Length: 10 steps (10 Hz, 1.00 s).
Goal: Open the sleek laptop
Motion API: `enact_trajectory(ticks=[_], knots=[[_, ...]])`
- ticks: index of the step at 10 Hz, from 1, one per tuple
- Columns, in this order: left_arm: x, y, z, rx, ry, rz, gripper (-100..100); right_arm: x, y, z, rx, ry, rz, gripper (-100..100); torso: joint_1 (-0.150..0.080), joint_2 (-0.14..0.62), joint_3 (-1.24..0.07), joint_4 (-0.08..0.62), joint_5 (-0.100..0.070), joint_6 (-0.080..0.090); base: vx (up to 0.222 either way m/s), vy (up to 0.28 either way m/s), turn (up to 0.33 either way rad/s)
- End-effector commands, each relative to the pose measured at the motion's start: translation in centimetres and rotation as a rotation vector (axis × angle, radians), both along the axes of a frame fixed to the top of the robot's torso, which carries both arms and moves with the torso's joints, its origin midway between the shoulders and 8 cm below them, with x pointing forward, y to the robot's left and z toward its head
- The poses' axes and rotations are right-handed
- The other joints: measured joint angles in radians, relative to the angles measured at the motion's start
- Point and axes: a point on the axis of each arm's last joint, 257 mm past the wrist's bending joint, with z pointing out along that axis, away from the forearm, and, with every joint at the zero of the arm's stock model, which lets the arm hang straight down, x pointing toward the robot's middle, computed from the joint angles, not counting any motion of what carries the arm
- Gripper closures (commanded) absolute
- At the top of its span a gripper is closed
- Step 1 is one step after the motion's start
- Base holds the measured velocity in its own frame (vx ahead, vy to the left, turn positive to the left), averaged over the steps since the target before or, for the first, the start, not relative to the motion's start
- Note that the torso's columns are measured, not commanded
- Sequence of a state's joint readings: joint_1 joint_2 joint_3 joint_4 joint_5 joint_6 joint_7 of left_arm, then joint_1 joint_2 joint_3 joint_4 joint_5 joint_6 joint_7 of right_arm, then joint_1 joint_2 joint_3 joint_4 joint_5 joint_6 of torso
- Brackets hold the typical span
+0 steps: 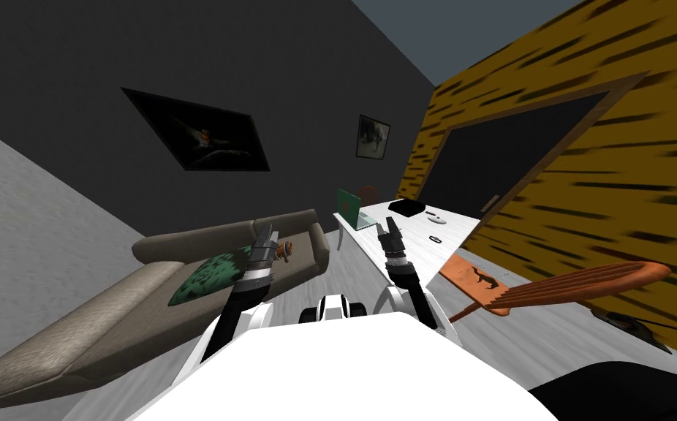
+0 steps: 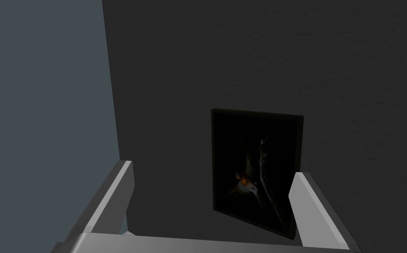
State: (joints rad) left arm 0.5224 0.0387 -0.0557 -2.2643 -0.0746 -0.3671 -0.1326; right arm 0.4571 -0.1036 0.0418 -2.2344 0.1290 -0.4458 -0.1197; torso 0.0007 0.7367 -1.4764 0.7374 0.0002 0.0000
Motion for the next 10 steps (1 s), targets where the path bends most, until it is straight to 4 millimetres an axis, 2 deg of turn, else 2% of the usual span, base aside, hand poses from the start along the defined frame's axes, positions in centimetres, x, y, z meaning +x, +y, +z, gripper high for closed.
enact_trajectory(ticks=[1,10], knots=[[0.0,0.0,0.0,0.0,0.0,0.0,0,0.2,-0.1,-0.9,-0.131,0.027,-0.023,-100,0.0,0.0,0.0,0.0,0.0,0.0,0.051,0.032,0.017],[0.0,0.0,0.0,0.0,0.0,0.0,0,1.5,-2.8,-4.4,-0.647,0.104,-0.168,-100,-0.001,0.001,0.0,0.001,0.0,0.0,0.064,0.038,0.023]])
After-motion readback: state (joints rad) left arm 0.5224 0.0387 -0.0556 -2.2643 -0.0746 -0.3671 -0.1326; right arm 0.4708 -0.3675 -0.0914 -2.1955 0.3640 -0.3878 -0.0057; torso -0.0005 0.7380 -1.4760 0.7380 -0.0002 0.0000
